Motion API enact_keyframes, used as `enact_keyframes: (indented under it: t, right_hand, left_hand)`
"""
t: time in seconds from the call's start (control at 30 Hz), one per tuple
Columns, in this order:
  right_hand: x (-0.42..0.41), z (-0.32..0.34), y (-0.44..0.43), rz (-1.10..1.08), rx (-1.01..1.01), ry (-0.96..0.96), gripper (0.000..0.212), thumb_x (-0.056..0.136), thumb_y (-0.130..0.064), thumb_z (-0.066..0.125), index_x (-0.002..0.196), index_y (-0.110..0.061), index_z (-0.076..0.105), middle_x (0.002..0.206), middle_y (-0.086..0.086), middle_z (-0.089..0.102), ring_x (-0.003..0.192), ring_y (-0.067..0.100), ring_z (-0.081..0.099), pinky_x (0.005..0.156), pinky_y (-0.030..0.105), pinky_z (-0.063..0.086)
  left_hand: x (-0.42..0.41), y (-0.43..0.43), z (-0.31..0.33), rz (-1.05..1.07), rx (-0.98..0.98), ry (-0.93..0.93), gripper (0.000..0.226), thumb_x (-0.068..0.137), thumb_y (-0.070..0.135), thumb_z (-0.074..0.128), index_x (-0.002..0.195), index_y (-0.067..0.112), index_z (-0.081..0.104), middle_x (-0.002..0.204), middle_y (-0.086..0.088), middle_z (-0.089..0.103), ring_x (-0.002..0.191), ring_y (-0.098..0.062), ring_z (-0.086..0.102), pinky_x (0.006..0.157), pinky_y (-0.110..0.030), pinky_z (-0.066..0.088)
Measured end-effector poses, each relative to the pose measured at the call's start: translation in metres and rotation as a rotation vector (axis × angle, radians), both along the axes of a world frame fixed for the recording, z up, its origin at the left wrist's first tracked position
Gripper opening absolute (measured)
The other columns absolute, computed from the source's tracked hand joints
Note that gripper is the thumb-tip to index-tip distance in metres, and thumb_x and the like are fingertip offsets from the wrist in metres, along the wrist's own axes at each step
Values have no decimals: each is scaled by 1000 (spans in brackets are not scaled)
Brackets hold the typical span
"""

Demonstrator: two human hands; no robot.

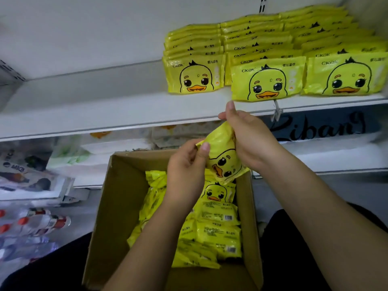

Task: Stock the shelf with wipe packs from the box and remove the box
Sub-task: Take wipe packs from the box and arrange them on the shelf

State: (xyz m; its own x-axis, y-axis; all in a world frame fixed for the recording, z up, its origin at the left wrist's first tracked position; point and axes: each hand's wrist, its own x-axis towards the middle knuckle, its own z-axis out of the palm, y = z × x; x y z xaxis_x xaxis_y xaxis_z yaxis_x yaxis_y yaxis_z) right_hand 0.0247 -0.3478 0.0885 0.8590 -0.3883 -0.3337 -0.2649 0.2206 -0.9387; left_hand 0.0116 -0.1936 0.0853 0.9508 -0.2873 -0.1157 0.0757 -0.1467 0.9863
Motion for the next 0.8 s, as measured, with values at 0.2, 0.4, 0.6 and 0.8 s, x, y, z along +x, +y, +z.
enact_keyframes:
  t: [0.2,0.4,0.6,0.8]
  right_hand:
    - [-36,-1,22,160,-49,-95,19,91,-40,71,103,-25,74,95,-9,76,93,10,71,96,38,54]
    - [-60,-1,43,250,-187,39,30,91,-54,63,105,-29,73,105,-19,71,99,-1,65,84,21,50]
    - [-64,-24,75,163,197,44,27,94,-45,66,102,-19,70,119,15,71,108,33,69,103,57,49]
    - [-69,-21,85,172,-50,30,29,96,-49,61,86,-23,70,70,-9,58,70,9,50,67,27,45]
  left_hand:
    - [-28,44,8,195,-118,169,22,106,25,52,111,17,72,101,-3,79,97,-18,74,74,-28,59]
    - [-47,83,18,431,-476,353,27,108,23,46,121,10,65,116,-12,75,108,-28,73,89,-41,59]
    - [-53,108,11,473,-560,470,32,108,17,44,135,2,54,124,-20,70,107,-34,72,82,-42,63]
    - [-45,136,12,428,-139,419,34,96,49,61,114,22,72,109,-8,77,101,-31,74,78,-45,62]
